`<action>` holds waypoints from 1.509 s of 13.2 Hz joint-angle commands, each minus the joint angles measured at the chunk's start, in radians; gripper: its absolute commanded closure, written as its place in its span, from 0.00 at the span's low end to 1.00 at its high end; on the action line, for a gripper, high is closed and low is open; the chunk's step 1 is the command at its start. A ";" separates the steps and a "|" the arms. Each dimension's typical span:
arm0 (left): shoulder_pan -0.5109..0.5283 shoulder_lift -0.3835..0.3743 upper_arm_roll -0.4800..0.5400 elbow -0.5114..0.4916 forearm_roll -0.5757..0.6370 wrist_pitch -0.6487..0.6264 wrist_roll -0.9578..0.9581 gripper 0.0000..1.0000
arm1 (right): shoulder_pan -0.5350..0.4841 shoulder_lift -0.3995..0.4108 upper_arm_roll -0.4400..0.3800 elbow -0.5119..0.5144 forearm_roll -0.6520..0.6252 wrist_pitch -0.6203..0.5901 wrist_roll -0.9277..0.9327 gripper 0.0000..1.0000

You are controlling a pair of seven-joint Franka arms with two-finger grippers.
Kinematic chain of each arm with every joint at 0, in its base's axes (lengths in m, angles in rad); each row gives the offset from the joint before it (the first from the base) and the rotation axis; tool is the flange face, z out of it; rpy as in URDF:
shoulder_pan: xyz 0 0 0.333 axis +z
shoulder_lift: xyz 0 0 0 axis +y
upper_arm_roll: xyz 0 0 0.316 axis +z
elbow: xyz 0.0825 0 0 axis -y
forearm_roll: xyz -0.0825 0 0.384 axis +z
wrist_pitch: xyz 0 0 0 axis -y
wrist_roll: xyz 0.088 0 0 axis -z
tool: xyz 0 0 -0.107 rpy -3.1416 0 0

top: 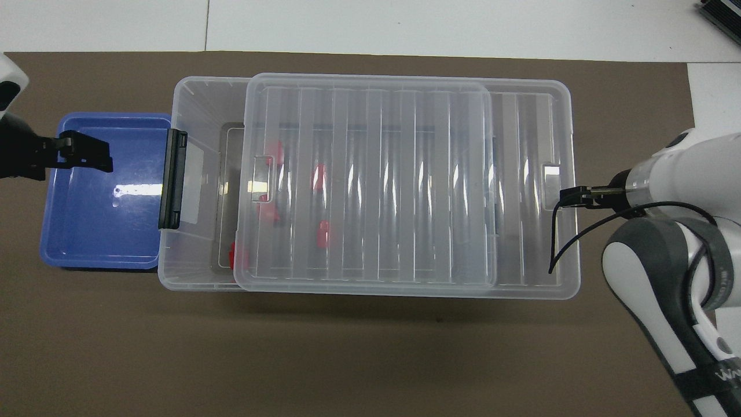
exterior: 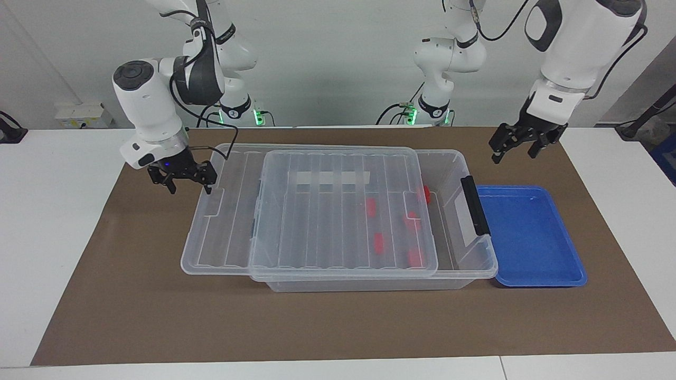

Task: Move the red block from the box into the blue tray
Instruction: 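Reach the left gripper into the opened box toward a red block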

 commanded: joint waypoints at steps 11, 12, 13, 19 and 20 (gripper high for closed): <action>-0.180 0.098 0.011 -0.296 0.003 0.418 -0.277 0.00 | -0.102 -0.010 0.007 0.063 0.014 -0.053 -0.132 0.01; -0.209 0.094 0.011 -0.351 0.003 0.478 -0.327 0.00 | -0.099 -0.010 0.012 0.086 0.014 -0.083 -0.077 0.00; -0.222 0.101 0.011 -0.380 0.003 0.530 -0.384 0.02 | -0.078 -0.012 0.012 0.109 0.014 -0.109 -0.017 0.00; -0.251 0.155 0.011 -0.442 0.003 0.585 -0.453 0.17 | 0.071 0.017 0.012 0.293 -0.015 -0.270 0.273 0.00; -0.251 0.155 0.011 -0.468 0.003 0.607 -0.453 0.19 | 0.092 0.036 0.012 0.353 -0.016 -0.324 0.308 0.00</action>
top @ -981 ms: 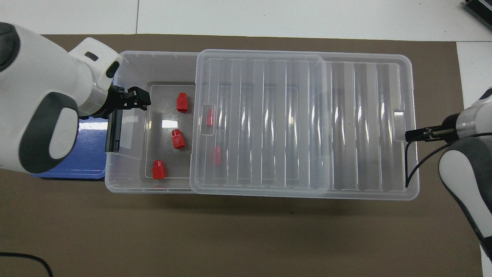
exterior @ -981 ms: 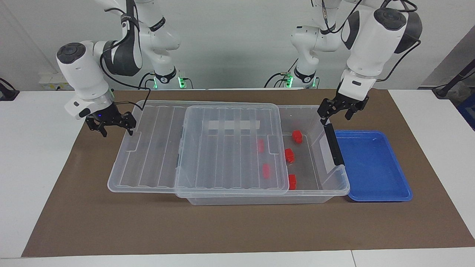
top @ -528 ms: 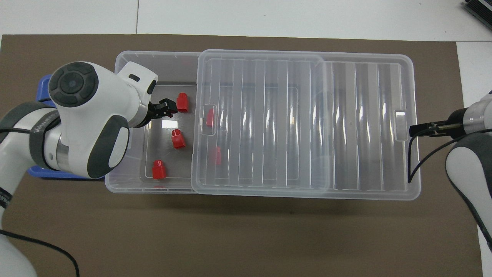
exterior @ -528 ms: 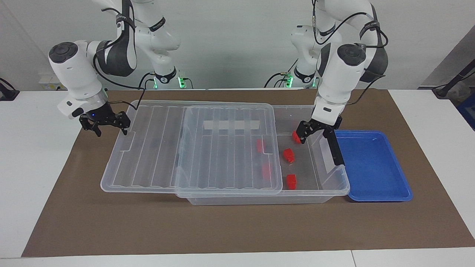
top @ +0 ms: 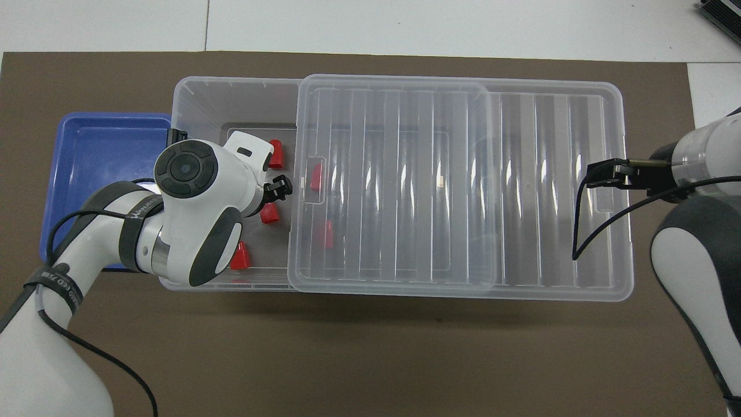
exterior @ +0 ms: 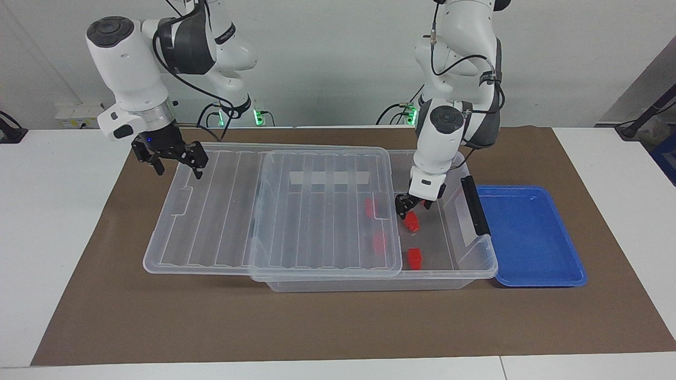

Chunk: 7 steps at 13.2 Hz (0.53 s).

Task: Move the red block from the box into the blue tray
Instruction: 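Reach the left gripper into the opened box toward a red block, then grasp a red block with the left gripper and lift it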

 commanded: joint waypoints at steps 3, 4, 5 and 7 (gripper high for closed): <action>-0.016 0.005 0.012 -0.103 0.003 0.130 -0.016 0.20 | 0.041 0.069 0.002 0.209 -0.007 -0.175 0.129 0.00; -0.016 0.008 0.012 -0.103 0.003 0.131 -0.016 0.20 | 0.041 0.069 0.001 0.212 -0.001 -0.178 0.137 0.00; -0.016 0.016 0.012 -0.103 0.003 0.139 -0.016 0.20 | 0.039 0.069 0.001 0.215 0.003 -0.180 0.140 0.00; -0.016 0.027 0.012 -0.103 0.003 0.156 -0.016 0.20 | 0.039 0.069 0.001 0.253 -0.007 -0.221 0.140 0.00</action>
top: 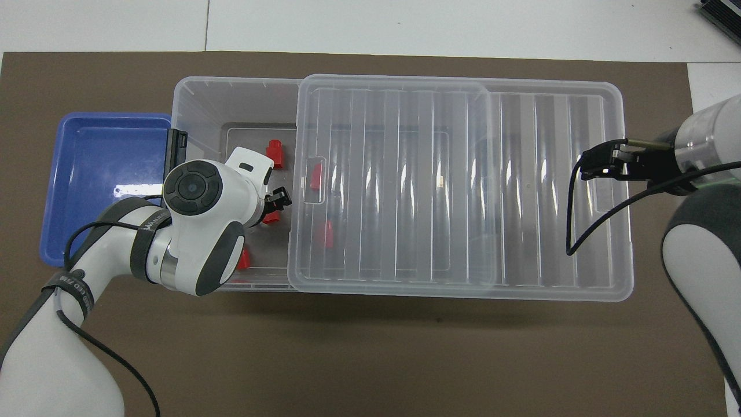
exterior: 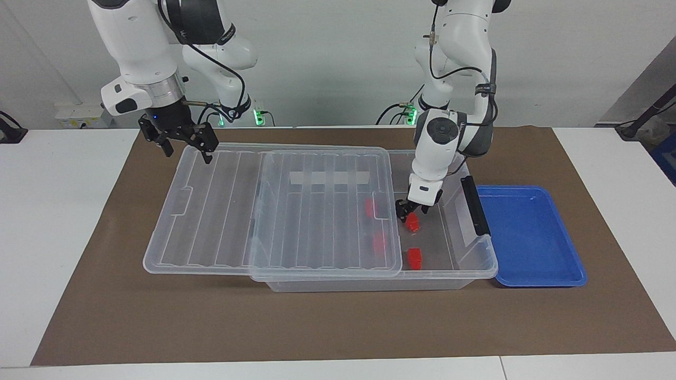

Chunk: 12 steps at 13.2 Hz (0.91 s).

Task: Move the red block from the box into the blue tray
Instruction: 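Grasp a red block with the left gripper and lift it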

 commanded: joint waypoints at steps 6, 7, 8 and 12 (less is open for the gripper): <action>-0.035 0.022 0.014 -0.014 0.004 0.062 -0.012 0.45 | -0.028 0.007 0.002 0.051 -0.011 -0.096 0.014 0.00; -0.035 0.022 0.014 -0.013 0.004 0.057 -0.012 0.65 | -0.031 0.003 0.002 0.044 -0.011 -0.096 0.011 0.00; -0.033 0.022 0.014 -0.010 0.003 0.054 -0.011 0.79 | -0.034 -0.006 -0.001 0.027 -0.011 -0.098 0.006 0.00; -0.027 0.023 0.014 0.024 0.003 0.015 -0.008 0.96 | -0.045 -0.045 -0.004 -0.035 -0.010 -0.083 -0.020 0.00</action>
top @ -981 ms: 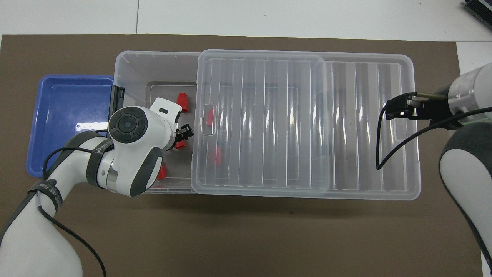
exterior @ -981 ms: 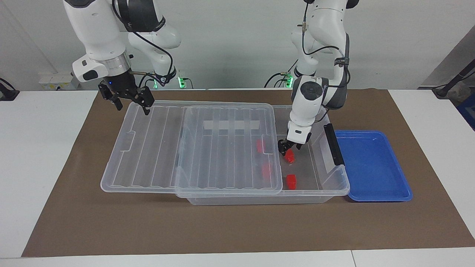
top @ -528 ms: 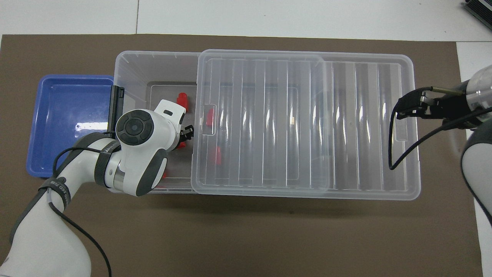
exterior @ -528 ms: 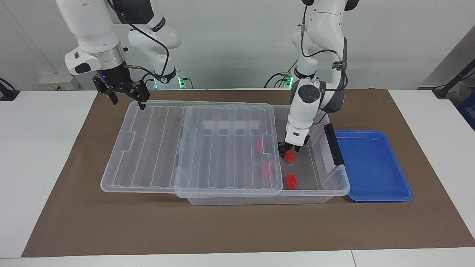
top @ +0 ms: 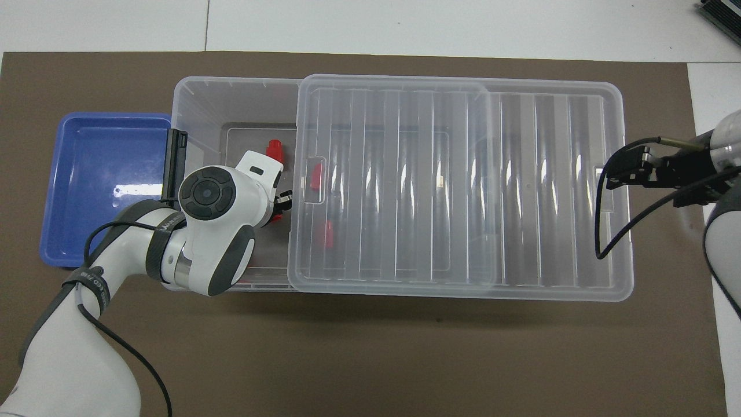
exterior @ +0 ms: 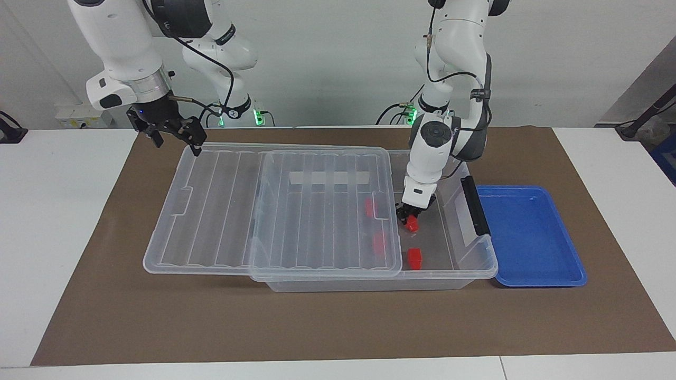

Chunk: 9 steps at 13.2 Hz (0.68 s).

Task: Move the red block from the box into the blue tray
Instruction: 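Grasp a red block with the left gripper and lift it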

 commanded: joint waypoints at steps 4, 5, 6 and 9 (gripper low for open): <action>0.037 0.004 0.016 0.231 0.003 -0.305 0.010 0.96 | 0.002 -0.037 0.001 -0.045 -0.015 0.008 -0.093 0.00; 0.046 -0.005 0.018 0.262 0.003 -0.358 0.016 0.96 | 0.005 -0.037 0.003 -0.045 -0.015 0.005 -0.099 0.00; 0.054 -0.010 0.019 0.298 0.003 -0.420 0.032 0.96 | 0.006 -0.037 0.003 -0.045 -0.015 0.005 -0.101 0.00; 0.061 -0.014 0.024 0.444 0.003 -0.625 0.078 0.96 | 0.005 -0.037 0.003 -0.045 -0.015 0.004 -0.104 0.00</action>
